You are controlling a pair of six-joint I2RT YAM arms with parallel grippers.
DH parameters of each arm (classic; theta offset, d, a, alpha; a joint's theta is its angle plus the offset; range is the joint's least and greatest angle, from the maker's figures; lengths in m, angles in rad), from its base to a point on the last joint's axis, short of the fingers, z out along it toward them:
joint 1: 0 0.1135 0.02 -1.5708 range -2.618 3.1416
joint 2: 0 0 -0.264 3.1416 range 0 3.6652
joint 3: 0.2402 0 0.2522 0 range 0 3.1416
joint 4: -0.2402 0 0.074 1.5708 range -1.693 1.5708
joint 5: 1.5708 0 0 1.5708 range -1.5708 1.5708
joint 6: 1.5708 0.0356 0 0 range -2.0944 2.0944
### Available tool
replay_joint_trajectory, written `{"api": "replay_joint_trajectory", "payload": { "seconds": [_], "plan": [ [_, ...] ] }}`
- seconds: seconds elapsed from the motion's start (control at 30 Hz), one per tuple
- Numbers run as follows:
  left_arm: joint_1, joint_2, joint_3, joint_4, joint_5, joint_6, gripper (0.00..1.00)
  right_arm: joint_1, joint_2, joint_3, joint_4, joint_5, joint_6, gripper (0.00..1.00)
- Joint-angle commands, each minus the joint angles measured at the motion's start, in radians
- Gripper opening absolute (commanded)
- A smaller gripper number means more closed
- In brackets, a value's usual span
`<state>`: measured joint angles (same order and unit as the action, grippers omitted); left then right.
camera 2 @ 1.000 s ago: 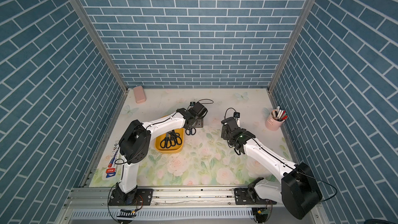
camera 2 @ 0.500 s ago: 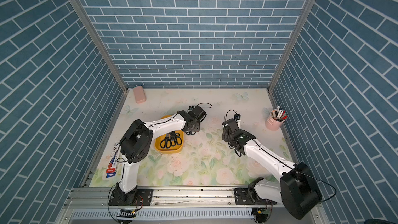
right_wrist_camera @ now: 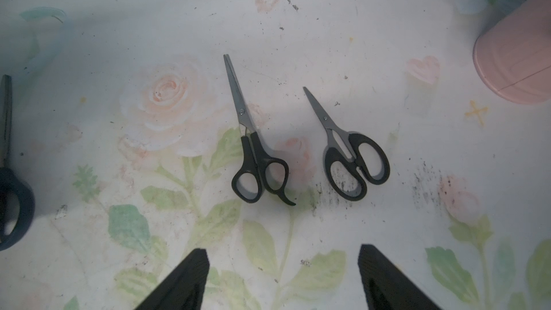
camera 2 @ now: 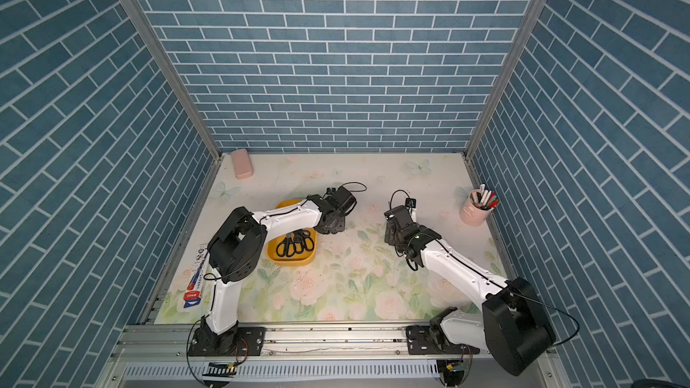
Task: Put the scissors into the storage box
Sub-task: Pick up the scissors from the center of the board.
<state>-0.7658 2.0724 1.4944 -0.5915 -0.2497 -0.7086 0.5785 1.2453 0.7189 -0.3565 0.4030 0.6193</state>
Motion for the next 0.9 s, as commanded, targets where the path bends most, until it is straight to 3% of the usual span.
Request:
{"api": "replay_joint_trajectory", "payload": {
  "seconds": [0.0,0.53,0.87],
  "plan": [
    [0.010,0.024,-0.017,0.004,0.001,0.002,0.47,-0.005,0.021,0.005,0.004,0.002,-0.027,0.83],
    [0.010,0.087,-0.013,0.042,0.044,0.034,0.38,-0.006,0.029,-0.003,0.012,0.006,-0.026,0.83],
    [0.008,0.086,-0.017,0.058,0.052,0.055,0.21,-0.006,0.029,-0.003,0.013,0.008,-0.025,0.83]
  ]
}}
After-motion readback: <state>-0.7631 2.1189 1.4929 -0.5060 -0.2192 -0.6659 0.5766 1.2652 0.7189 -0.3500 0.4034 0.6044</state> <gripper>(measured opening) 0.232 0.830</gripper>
